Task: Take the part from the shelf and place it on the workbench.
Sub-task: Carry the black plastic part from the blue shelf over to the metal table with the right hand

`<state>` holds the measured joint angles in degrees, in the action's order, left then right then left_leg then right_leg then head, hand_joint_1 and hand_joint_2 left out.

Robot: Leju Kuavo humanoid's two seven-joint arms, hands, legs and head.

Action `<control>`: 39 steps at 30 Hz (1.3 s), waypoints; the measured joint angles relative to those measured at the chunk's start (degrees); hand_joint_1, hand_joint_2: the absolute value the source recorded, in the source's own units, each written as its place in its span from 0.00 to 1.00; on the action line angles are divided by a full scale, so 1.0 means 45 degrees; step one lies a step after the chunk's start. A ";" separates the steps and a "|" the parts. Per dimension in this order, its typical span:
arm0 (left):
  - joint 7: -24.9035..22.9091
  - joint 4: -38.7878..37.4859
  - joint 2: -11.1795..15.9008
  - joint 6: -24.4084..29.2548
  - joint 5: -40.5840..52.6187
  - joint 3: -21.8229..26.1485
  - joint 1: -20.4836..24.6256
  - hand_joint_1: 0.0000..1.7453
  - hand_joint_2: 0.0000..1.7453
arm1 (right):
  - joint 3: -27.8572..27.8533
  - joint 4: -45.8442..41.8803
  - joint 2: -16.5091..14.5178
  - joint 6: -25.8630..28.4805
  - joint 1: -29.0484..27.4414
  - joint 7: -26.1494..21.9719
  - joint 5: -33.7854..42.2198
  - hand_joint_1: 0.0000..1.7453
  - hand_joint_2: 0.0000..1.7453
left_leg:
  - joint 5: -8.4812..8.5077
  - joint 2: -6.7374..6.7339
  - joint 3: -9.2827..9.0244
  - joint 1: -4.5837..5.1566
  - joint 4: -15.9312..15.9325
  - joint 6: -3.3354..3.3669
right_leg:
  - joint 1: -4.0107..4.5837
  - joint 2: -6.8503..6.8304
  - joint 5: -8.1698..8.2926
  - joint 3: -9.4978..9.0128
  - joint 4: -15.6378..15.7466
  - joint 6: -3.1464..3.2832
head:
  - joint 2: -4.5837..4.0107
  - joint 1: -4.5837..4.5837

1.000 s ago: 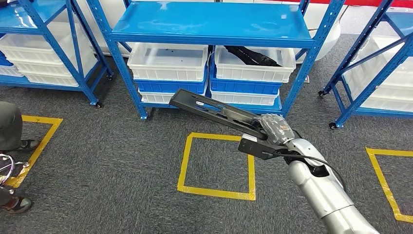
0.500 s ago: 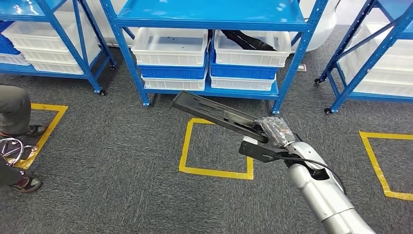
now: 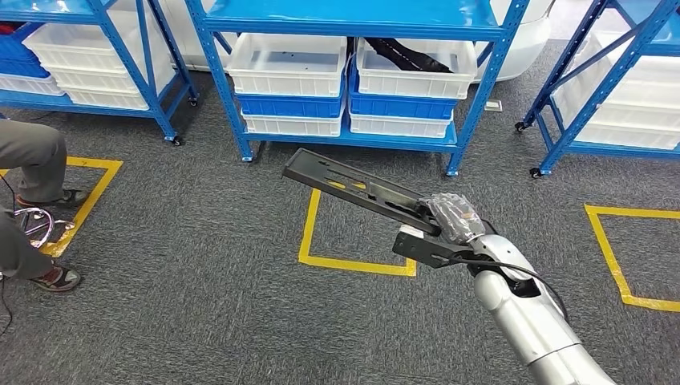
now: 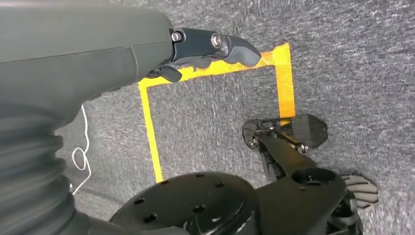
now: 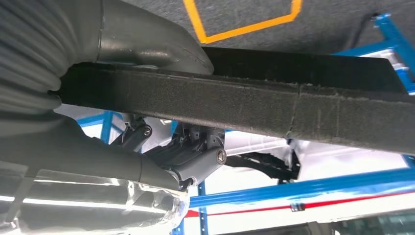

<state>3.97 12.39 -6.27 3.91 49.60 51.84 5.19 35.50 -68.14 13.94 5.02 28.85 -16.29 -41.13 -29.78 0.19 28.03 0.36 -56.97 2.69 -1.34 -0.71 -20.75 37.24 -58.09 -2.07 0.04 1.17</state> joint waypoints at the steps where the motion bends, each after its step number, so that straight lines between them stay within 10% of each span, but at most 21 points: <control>1: 0.0008 -0.0002 -0.0009 -0.0029 0.0019 0.0000 -0.0005 0.00 1.00 | -0.0034 -0.0005 -0.0041 0.0047 -0.0088 -0.0017 0.0017 1.00 1.00 | 0.0182 -0.0031 0.0089 0.0001 0.0082 0.0074 | 0.0004 0.0008 -0.0051 0.0059 -0.0033 -0.0039 | -0.0001 -0.0004; 5: 0.0176 -0.0004 -0.0034 -0.0013 0.0137 0.0003 -0.0028 0.00 1.00 | -0.0170 -0.0077 -0.0148 0.0335 -0.0567 -0.0081 -0.0255 1.00 1.00 | 0.0893 -0.0094 0.0846 0.0003 0.0228 0.0281 | 0.0033 0.0064 -0.1967 0.0783 -0.2191 0.0204 | 0.0000 -0.0083; 8: 0.0353 -0.0013 -0.0053 0.0031 0.0255 0.0005 -0.0060 0.00 1.00 | -0.0411 -0.0185 -0.0155 0.0445 -0.1046 -0.0219 -0.0284 1.00 1.00 | 0.1440 -0.0099 0.1535 0.0026 0.0203 0.0229 | 0.0033 0.0072 -0.1786 0.0808 -0.3892 -0.0158 | 0.0001 -0.0101; 11: 0.0434 -0.0026 -0.0106 0.0047 0.0368 0.0005 -0.0074 0.00 1.00 | -0.0659 -0.0341 -0.0150 0.0527 -0.1377 -0.0460 -0.0473 1.00 1.00 | 0.1893 -0.0119 0.2087 0.0057 0.0120 0.0077 | 0.0058 0.0074 -0.1343 -0.0880 -0.2137 -0.0328 | 0.0001 -0.0117; 13: 0.0494 -0.0027 -0.0118 0.0049 0.0428 0.0003 -0.0074 0.00 1.00 | -0.0773 -0.0505 -0.0134 0.0718 -0.1507 -0.0573 -0.0809 1.00 1.00 | 0.2104 -0.0127 0.2293 0.0145 0.0009 -0.0030 | 0.0098 0.0120 -0.2037 -0.2036 -0.0302 -0.0070 | 0.0000 -0.0089; 15: 0.0534 -0.0024 -0.0115 0.0050 0.0449 0.0000 -0.0075 0.00 1.00 | -0.0833 -0.0664 -0.0117 0.0921 -0.1647 -0.0652 -0.1142 1.00 1.00 | 0.2264 -0.0109 0.2407 0.0165 -0.0062 -0.0072 | 0.0052 0.0134 -0.2373 -0.2284 0.0314 0.0167 | -0.0001 -0.0041; 18: 0.0541 -0.0026 -0.0109 0.0074 0.0456 0.0004 -0.0137 0.00 1.00 | -0.0852 -0.0831 -0.0079 0.1013 -0.1826 -0.0725 -0.1451 1.00 1.00 | 0.1474 -0.0061 0.2704 0.0026 -0.0898 -0.0288 | -0.0049 -0.0021 -0.2185 -0.2185 0.0284 0.0471 | -0.0001 -0.0028; 22: 0.0540 -0.0028 -0.0112 0.0072 0.0470 0.0005 -0.0169 0.00 1.00 | -0.0866 -0.0975 -0.0064 0.1011 -0.1858 -0.0754 -0.1587 1.00 1.00 | -0.0140 -0.0063 0.3626 -0.0111 -0.3791 -0.0495 | -0.0009 -0.0251 -0.1905 -0.1947 0.0261 0.0574 | 0.0001 -0.0028; 28: 0.0537 -0.0023 -0.0103 0.0052 0.0509 0.0005 -0.0173 0.00 1.00 | -0.0922 -0.1126 -0.0058 0.0970 -0.1808 -0.0766 -0.1638 1.00 1.00 | 0.1075 -0.0643 0.1307 0.0040 -0.0443 -0.0135 | 0.0122 -0.0793 -0.1834 -0.1870 0.0253 0.0451 | 0.0000 -0.0034; 32: 0.0537 -0.0026 -0.0112 0.0054 0.0556 0.0005 -0.0173 0.00 1.00 | -0.0944 -0.1206 -0.0040 0.0941 -0.1771 -0.0772 -0.1649 1.00 1.00 | 0.1122 -0.0342 0.1280 0.0075 -0.0012 0.0115 | 0.0193 -0.0852 -0.1990 -0.1684 0.0015 0.0216 | 0.0000 -0.0038; 37: 0.0535 -0.0029 -0.0147 0.0054 0.0567 0.0005 -0.0171 0.00 1.00 | -0.0946 -0.1233 0.0092 0.0938 -0.1896 -0.0781 -0.1651 1.00 1.00 | 0.1332 0.0284 0.1383 0.0046 0.0096 0.0346 | 0.0130 0.0053 -0.3352 0.0102 -0.3518 0.0296 | 0.0000 -0.0071; 39: 0.0533 -0.0033 -0.0153 0.0054 0.0568 0.0005 -0.0194 0.00 1.00 | -0.0941 -0.1231 0.0112 0.0936 -0.1937 -0.0780 -0.1652 1.00 1.00 | 0.1372 0.0578 0.1395 0.0063 0.0088 0.0326 | 0.0129 0.0125 -0.2962 0.0007 -0.3137 0.0102 | 0.0000 -0.0083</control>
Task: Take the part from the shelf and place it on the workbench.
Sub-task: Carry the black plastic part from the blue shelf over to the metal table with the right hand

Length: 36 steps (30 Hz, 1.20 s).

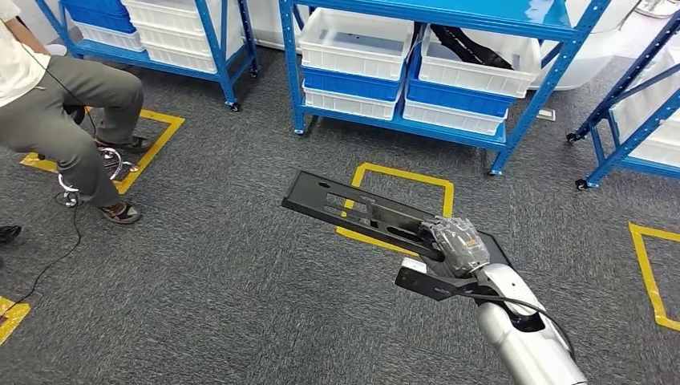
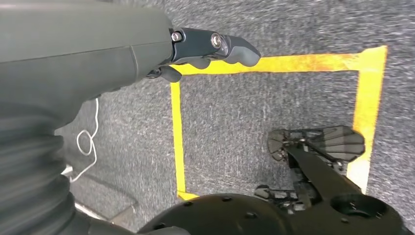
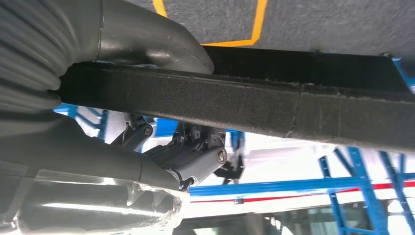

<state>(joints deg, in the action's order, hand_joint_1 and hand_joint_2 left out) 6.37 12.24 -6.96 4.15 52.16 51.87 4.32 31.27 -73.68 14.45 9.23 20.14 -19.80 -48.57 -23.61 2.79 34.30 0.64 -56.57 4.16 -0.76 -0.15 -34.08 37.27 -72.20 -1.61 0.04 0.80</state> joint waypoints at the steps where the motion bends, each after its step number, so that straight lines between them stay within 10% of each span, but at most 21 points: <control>1: -0.0001 -0.0002 -0.0006 0.0000 0.0001 0.0000 -0.0005 0.00 1.00 | -0.0001 0.0000 0.0005 0.0000 0.0003 0.0000 0.0000 1.00 1.00 | 0.0020 0.0144 -0.0002 0.0007 -0.0006 -0.0027 | -0.0009 0.0114 0.0406 -0.0369 0.0840 -0.0100 | 0.0001 -0.0002; 4: -0.0004 -0.0005 -0.0018 0.0000 0.0018 0.0000 0.0009 0.00 1.00 | -0.0006 -0.0002 0.0018 -0.0002 0.0017 -0.0002 0.0001 1.00 1.00 | 0.0066 0.0537 0.0105 0.0100 -0.0099 -0.0158 | -0.0062 0.0722 0.1316 -0.1319 0.3080 -0.0097 | 0.0000 0.0009; 7: -0.0002 -0.0007 0.0006 0.0017 0.0074 0.0000 -0.0038 0.00 1.00 | 0.0005 -0.0005 0.0007 -0.0007 0.0004 -0.0017 -0.0007 1.00 1.00 | 0.0108 0.0813 0.0312 0.0108 -0.0222 -0.0268 | -0.0175 0.0522 0.1481 -0.1387 0.3290 0.0079 | 0.0000 0.0022; 14: 0.0009 -0.0010 0.0035 0.0140 0.0183 0.0000 -0.0057 0.00 1.00 | 0.0001 -0.0005 -0.0017 -0.0007 -0.0030 -0.0126 -0.0080 1.00 1.00 | -0.1594 -0.0573 0.2087 -0.0282 -0.3863 -0.0854 | -0.0285 -0.0452 0.1526 -0.1377 0.3301 0.0284 | 0.0001 0.0169; 20: -0.0022 -0.0009 0.0073 -0.0003 0.0125 0.0015 -0.0007 0.00 1.00 | -0.0056 -0.0066 -0.0058 -0.0007 -0.0025 -0.0164 -0.0102 1.00 1.00 | -0.0244 -0.1507 0.0290 -0.0369 -0.0450 -0.0957 | -0.0167 -0.1175 0.1336 -0.1512 0.3303 -0.0116 | 0.0000 0.0137; 24: -0.0064 -0.0010 0.0078 -0.0255 -0.0368 0.0257 0.0011 0.00 1.00 | -0.0039 -0.0104 -0.0308 -0.0004 -0.0007 -0.0204 -0.0260 1.00 1.00 | -0.0159 -0.0895 0.0277 -0.0193 -0.0348 -0.0457 | -0.0179 -0.1138 0.1029 -0.1439 0.2891 -0.0399 | 0.0000 0.0034; 29: 0.0045 -0.0010 0.0058 -0.0273 -0.0533 0.0552 0.0075 0.00 1.00 | 0.0022 -0.0174 -0.0455 -0.0011 -0.0094 -0.0062 -0.0319 1.00 1.00 | -0.0101 -0.0031 0.0288 -0.0051 -0.0330 -0.0140 | -0.0109 -0.0058 -0.0268 0.0362 -0.0536 -0.0195 | -0.0001 -0.0036; 32: 0.0052 -0.0011 0.0055 -0.0291 -0.0617 0.0706 0.0046 0.00 1.00 | 0.0007 -0.0339 -0.0460 -0.0012 -0.0144 0.0047 -0.0329 1.00 1.00 | -0.0085 0.0548 0.0250 0.0106 -0.0334 -0.0112 | 0.0110 0.0326 0.0739 -0.0221 0.1230 -0.0224 | 0.0000 -0.0033; 36: -0.0010 -0.0029 0.0032 -0.0307 -0.0645 0.0805 0.0039 0.00 1.00 | 0.0009 -0.0575 -0.0539 -0.0012 -0.0151 0.0134 -0.0390 1.00 1.00 | -0.0059 0.1116 0.0329 0.0211 -0.0381 -0.0160 | 0.0239 0.0801 0.1562 -0.1013 0.3105 0.0166 | 0.0001 -0.0017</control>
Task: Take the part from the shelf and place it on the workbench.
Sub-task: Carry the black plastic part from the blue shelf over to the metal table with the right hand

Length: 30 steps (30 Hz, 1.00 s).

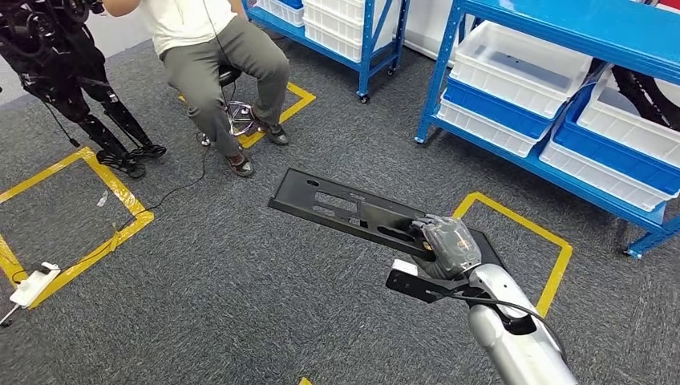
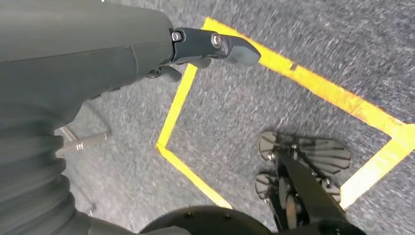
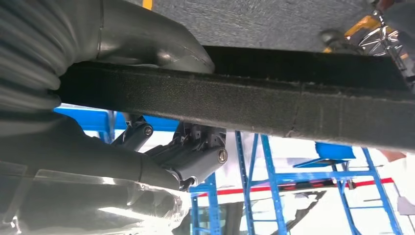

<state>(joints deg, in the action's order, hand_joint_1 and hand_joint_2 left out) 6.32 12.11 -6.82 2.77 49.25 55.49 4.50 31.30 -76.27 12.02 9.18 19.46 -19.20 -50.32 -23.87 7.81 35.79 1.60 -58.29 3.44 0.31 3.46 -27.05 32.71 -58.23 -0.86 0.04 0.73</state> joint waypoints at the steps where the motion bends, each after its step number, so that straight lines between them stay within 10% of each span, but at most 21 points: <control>1: -0.0040 0.0001 0.0002 0.0007 0.0000 0.0046 -0.0026 0.00 1.00 | 0.0000 -0.0066 -0.0064 0.0001 0.0001 0.0027 -0.0021 1.00 1.00 | 0.0006 0.0121 0.0040 -0.0005 0.0001 -0.0045 | -0.0051 -0.0141 0.0036 -0.0030 0.0051 0.0079 | 0.0000 -0.0006; 4: -0.0157 0.0005 0.0021 0.0047 0.0054 0.0133 -0.0094 0.00 1.00 | 0.0002 -0.0257 -0.0367 0.0038 -0.0036 0.0159 -0.0098 1.00 1.00 | -0.0494 -0.0586 0.0408 -0.0018 -0.0746 -0.0294 | -0.0227 -0.0534 0.0102 -0.0175 0.0219 0.0336 | 0.0000 0.0044; 8: -0.0111 0.0005 0.0019 0.0043 0.0434 0.0121 -0.0058 0.00 1.00 | -0.0010 -0.0428 -0.0735 0.0200 -0.0292 0.0577 -0.0323 1.00 1.00 | -0.1635 -0.1599 0.1855 -0.0413 -0.3474 -0.0754 | -0.0253 -0.1172 0.0031 -0.0260 0.0238 0.0451 | -0.0002 0.0075; 12: -0.0070 0.0009 0.0132 -0.0079 0.1179 -0.0044 -0.0049 0.00 1.00 | -0.0267 -0.1076 -0.0969 0.0272 -0.0914 0.1266 -0.0606 1.00 1.00 | -0.0375 -0.2286 0.0622 -0.0738 -0.1164 -0.1102 | -0.0359 -0.1780 -0.0169 -0.0390 0.0196 0.0166 | 0.0000 0.0102; 14: -0.0037 0.0016 0.0170 -0.0096 0.1381 -0.0191 -0.0012 0.00 1.00 | -0.0473 -0.1445 -0.0968 0.0329 -0.1257 0.1384 -0.0658 1.00 1.00 | -0.0139 -0.2538 0.0046 -0.0687 -0.0177 -0.1009 | -0.0288 -0.2056 -0.0310 -0.0471 0.0178 -0.0059 | 0.0000 0.0063; 17: -0.0011 0.0018 0.0185 -0.0115 0.1447 -0.0319 -0.0009 0.00 1.00 | -0.0647 -0.1827 -0.0966 0.0385 -0.1524 0.1445 -0.0687 1.00 1.00 | -0.0174 -0.2163 -0.0008 -0.0520 -0.0027 -0.0634 | -0.0233 -0.2317 -0.0434 -0.0636 0.0196 -0.0354 | 0.0000 -0.0009; 21: 0.0012 0.0019 0.0188 -0.0124 0.1474 -0.0457 0.0021 0.00 1.00 | -0.0798 -0.2071 -0.0943 0.0420 -0.1785 0.1487 -0.0704 1.00 1.00 | -0.0096 -0.1645 -0.0065 -0.0519 0.0067 -0.0202 | -0.0344 -0.1122 -0.1487 0.0366 -0.1938 -0.0291 | -0.0002 -0.0067; 24: 0.0029 0.0013 0.0176 -0.0171 0.1716 -0.0537 0.0035 0.00 1.00 | -0.1020 -0.2199 -0.0874 0.0499 -0.2204 0.1510 -0.0737 1.00 1.00 | -0.0098 -0.1049 -0.0070 -0.0486 0.0058 -0.0146 | -0.0310 -0.0812 -0.1844 0.1306 -0.3509 -0.0385 | 0.0000 -0.0072; 27: -0.0095 0.0010 0.0137 -0.0021 0.2034 -0.0728 0.0015 0.00 1.00 | -0.1322 -0.2453 -0.0839 0.0785 -0.2758 0.1487 -0.0842 1.00 1.00 | -0.0097 -0.0462 -0.0104 -0.0470 0.0047 -0.0166 | -0.0332 -0.0401 -0.0737 0.0456 -0.1345 -0.0619 | 0.0000 -0.0081; 30: -0.0634 0.0010 0.0103 0.0129 0.2123 -0.0847 0.0215 0.00 1.00 | -0.1449 -0.2549 -0.0890 0.1087 -0.3081 0.1345 -0.0979 1.00 1.00 | -0.0074 -0.0047 -0.0038 -0.0427 0.0026 -0.0327 | -0.0257 0.0054 -0.0144 -0.0104 0.0019 -0.0368 | 0.0000 -0.0078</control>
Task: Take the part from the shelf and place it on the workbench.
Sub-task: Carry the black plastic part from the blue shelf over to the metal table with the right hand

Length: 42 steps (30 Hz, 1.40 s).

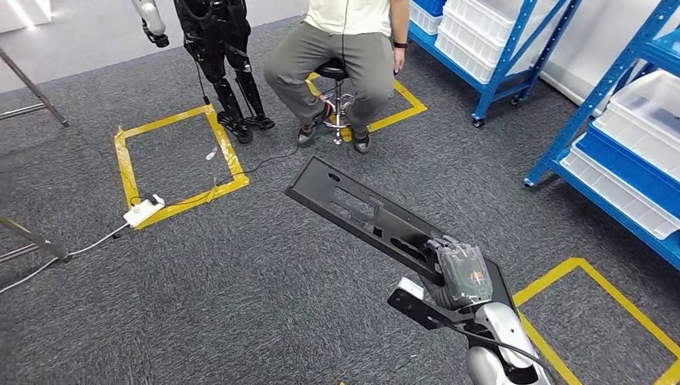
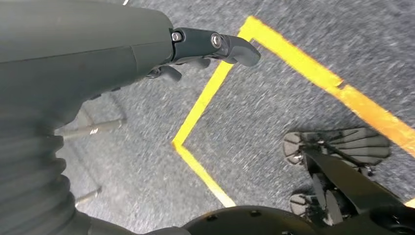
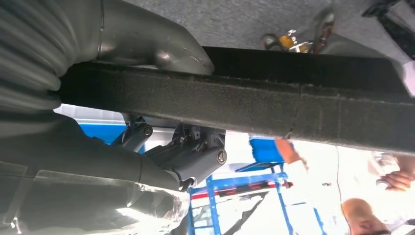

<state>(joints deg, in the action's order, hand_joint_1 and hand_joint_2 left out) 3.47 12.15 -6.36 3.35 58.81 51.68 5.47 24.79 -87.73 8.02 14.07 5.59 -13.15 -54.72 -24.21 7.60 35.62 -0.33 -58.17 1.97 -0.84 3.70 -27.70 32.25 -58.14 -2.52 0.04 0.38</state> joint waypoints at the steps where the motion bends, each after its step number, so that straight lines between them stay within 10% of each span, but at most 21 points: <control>1: -0.0244 0.0000 0.0017 -0.0004 0.0001 -0.0007 0.0106 0.00 1.00 | -0.0005 -0.0010 -0.0033 0.0040 -0.0061 -0.0048 -0.0004 1.00 1.00 | 0.0026 0.0122 0.0037 0.0007 0.0012 -0.0086 | 0.0053 -0.0126 0.0038 -0.0017 0.0015 0.0133 | -0.0001 0.0002; 4: -0.0670 0.0007 0.0142 -0.0091 -0.0062 -0.0007 0.0339 0.00 1.00 | 0.0034 -0.0125 -0.0169 0.0054 -0.0218 -0.0132 0.0026 1.00 1.00 | -0.0250 -0.0380 0.0276 -0.0010 -0.0419 -0.0289 | -0.0123 -0.0523 0.0148 -0.0137 0.0146 0.0501 | -0.0002 0.0032; 6: -0.0647 0.0010 0.0180 -0.0102 -0.0133 -0.0007 0.0383 0.00 1.00 | 0.0117 -0.0232 -0.0217 0.0051 -0.0371 -0.0216 0.0046 1.00 1.00 | -0.1032 -0.1239 0.0900 -0.0033 -0.1767 -0.0418 | -0.0100 -0.0827 0.0139 -0.0203 0.0193 0.0714 | -0.0001 0.0058; 9: -0.0494 0.0006 0.0193 -0.0152 -0.0165 -0.0004 0.0310 0.00 1.00 | 0.0238 -0.0301 -0.0200 0.0034 -0.0591 -0.0283 0.0133 1.00 1.00 | -0.1643 -0.1588 0.1720 -0.0190 -0.3432 -0.0614 | -0.0017 -0.1336 0.0096 -0.0219 0.0184 0.0799 | 0.0000 0.0075; 14: -0.0423 0.0005 0.0199 -0.0228 -0.0104 -0.0002 0.0221 0.00 1.00 | 0.0298 -0.0556 -0.0158 0.0013 -0.0729 -0.0282 0.0274 1.00 1.00 | -0.0373 -0.2511 -0.0057 -0.0292 -0.0365 -0.0614 | 0.0089 -0.2033 -0.0079 -0.0253 0.0116 0.0532 | -0.0002 0.0051; 18: -0.0408 0.0004 0.0202 -0.0277 -0.0079 -0.0002 0.0205 0.00 1.00 | 0.0330 -0.0757 -0.0109 0.0006 -0.0751 -0.0283 0.0307 1.00 1.00 | -0.0262 -0.2076 -0.0169 -0.0113 -0.0098 -0.0178 | 0.0147 -0.2341 -0.0247 -0.0432 0.0062 0.0165 | -0.0001 -0.0013; 24: -0.0553 0.0000 0.0199 -0.0204 0.0166 -0.0014 0.0201 0.00 1.00 | 0.0329 -0.0992 0.0016 0.0029 -0.1231 -0.0153 0.0340 1.00 1.00 | -0.0104 -0.1120 -0.0137 -0.0095 -0.0010 0.0171 | 0.0013 -0.0892 -0.1796 0.1299 -0.3535 0.0226 | 0.0000 -0.0062; 28: -0.0767 0.0000 0.0203 -0.0180 0.0432 -0.0062 0.0143 0.00 1.00 | 0.0211 -0.1407 0.0067 0.0082 -0.1736 0.0176 0.0182 1.00 1.00 | -0.0082 -0.0408 -0.0161 -0.0044 -0.0028 0.0115 | 0.0016 -0.0345 -0.0582 0.0163 -0.0971 -0.0023 | 0.0000 -0.0069; 32: -0.0987 0.0000 0.0216 -0.0269 0.0769 -0.0274 0.0041 0.00 1.00 | 0.0061 -0.1968 0.0124 0.0200 -0.2157 0.0435 -0.0096 1.00 1.00 | -0.0047 0.0060 -0.0096 -0.0030 -0.0017 -0.0151 | 0.0090 -0.0184 -0.0156 -0.0334 0.0094 0.0342 | 0.0000 -0.0064; 35: -0.1088 -0.0004 0.0255 -0.0360 0.0933 -0.0411 -0.0073 0.00 1.00 | -0.0062 -0.2400 0.0136 0.0305 -0.2568 0.0614 -0.0361 1.00 1.00 | -0.0492 -0.0641 0.0250 -0.0039 -0.0667 -0.0321 | -0.0010 -0.0626 -0.0021 -0.0485 0.0252 0.0677 | 0.0000 -0.0032; 39: -0.1106 -0.0006 0.0260 -0.0362 0.0900 -0.0529 -0.0065 0.00 1.00 | -0.0121 -0.2648 0.0131 0.0290 -0.2873 0.0717 -0.0620 1.00 1.00 | -0.1992 -0.1562 0.1739 -0.0141 -0.3745 -0.0532 | 0.0058 -0.1291 -0.0051 -0.0492 0.0284 0.0855 | 0.0000 -0.0005; 42: -0.1006 -0.0013 0.0260 -0.0320 0.0762 -0.0545 -0.0095 0.00 1.00 | -0.0126 -0.2636 0.0124 0.0269 -0.2824 0.0517 -0.0529 1.00 1.00 | -0.1280 -0.1820 0.1282 -0.0274 -0.2900 -0.0640 | 0.0045 -0.1737 -0.0109 -0.0524 0.0276 0.0817 | 0.0000 0.0000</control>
<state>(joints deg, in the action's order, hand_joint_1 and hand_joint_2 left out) -1.06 12.09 -5.19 1.91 62.23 49.23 5.04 24.22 -99.60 8.57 15.28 -7.12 -10.82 -57.10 -29.97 -0.59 41.38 -1.56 -71.22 -0.92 -0.64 -4.12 -28.19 29.89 -56.90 1.16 0.04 0.38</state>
